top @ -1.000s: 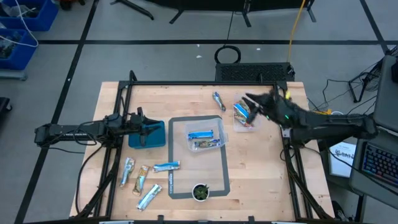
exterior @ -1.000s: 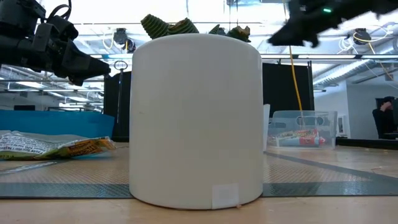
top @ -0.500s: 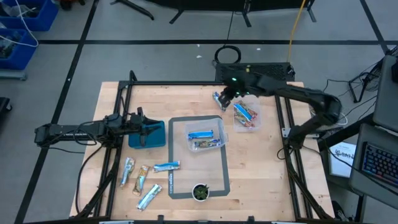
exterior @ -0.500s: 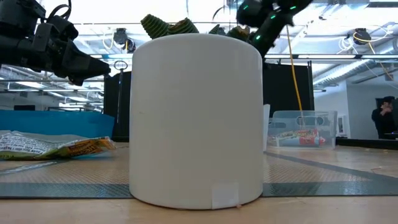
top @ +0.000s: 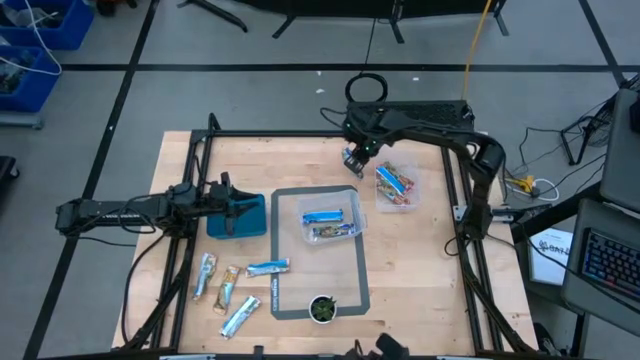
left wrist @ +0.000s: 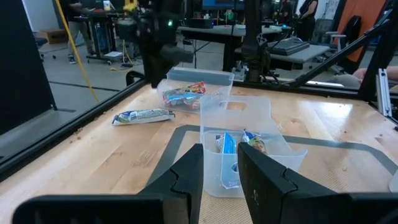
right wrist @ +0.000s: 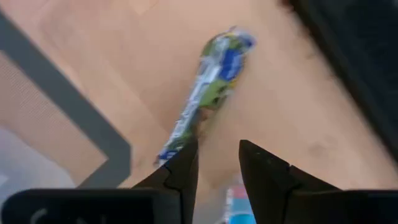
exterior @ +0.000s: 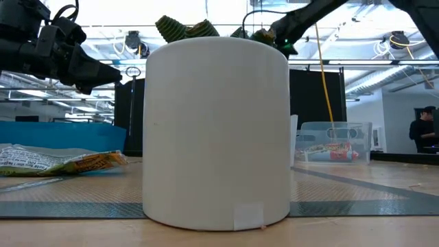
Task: Pick and place Granola Bars by type
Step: Put the blue granola bar into the left transparent bin
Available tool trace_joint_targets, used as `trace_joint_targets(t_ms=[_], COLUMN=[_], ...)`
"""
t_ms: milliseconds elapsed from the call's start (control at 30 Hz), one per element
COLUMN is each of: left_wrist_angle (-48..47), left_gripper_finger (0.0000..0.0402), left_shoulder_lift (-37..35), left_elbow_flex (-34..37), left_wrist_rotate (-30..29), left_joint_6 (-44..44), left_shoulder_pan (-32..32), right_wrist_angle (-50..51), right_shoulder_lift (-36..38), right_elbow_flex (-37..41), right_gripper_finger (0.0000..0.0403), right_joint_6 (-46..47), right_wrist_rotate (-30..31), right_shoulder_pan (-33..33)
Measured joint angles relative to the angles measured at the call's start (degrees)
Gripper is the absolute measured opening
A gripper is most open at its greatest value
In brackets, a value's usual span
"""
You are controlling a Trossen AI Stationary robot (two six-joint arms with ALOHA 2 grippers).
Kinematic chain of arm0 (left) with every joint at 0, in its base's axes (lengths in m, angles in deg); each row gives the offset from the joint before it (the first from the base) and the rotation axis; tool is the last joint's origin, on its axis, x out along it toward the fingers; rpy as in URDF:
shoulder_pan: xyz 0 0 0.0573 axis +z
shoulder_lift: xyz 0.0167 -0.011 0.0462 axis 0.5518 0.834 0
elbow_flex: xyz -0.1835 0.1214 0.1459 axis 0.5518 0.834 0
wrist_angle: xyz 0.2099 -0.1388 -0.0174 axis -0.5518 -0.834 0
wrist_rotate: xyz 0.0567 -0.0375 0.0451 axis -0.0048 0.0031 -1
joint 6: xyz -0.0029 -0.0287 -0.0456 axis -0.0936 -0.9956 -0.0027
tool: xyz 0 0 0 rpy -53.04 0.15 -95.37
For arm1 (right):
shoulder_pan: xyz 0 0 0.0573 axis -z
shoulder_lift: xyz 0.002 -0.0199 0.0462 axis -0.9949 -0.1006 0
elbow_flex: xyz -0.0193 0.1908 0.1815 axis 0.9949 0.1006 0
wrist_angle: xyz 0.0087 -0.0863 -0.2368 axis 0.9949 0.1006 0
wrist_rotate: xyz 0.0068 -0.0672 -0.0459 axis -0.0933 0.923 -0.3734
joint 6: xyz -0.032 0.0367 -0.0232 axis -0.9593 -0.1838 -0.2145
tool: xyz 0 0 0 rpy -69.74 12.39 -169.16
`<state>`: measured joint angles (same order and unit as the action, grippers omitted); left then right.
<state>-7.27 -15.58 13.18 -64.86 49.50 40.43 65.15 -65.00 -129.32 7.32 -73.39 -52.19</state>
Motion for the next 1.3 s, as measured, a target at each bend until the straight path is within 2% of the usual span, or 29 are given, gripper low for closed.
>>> trace_joint_targets(t_ms=[100, 300, 433, 867, 1300], left_wrist_angle=[0.0, 0.0, 0.0, 0.0, 0.0], left_gripper_finger=[0.0104, 0.0104, 0.0104, 0.0104, 0.0104], left_shoulder_lift=[0.0, 0.0, 0.0, 0.0, 0.0], left_elbow_flex=[0.0, 0.0, 0.0, 0.0, 0.0], left_wrist_rotate=[0.0, 0.0, 0.0, 0.0, 0.0], left_joint_6=[0.0, 0.0, 0.0, 0.0, 0.0], left_shoulder_pan=[0.0, 0.0, 0.0, 0.0, 0.0], right_wrist_angle=[-0.7, -3.0, -3.2, -7.9, -8.1], right_shoulder_lift=[-1.8, -4.2, -5.0, -5.0, -5.0], right_elbow_flex=[0.0, 0.0, 0.0, 2.3, 6.3], right_gripper_finger=[0.0138, 0.021, 0.0235, 0.0225, 0.0224], right_joint_6=[-0.3, -0.3, 0.1, 1.0, 1.3], right_wrist_rotate=[-2.0, -1.9, -1.9, -1.9, -1.9], right_shoulder_pan=[0.1, -0.7, -1.0, -1.0, -0.9])
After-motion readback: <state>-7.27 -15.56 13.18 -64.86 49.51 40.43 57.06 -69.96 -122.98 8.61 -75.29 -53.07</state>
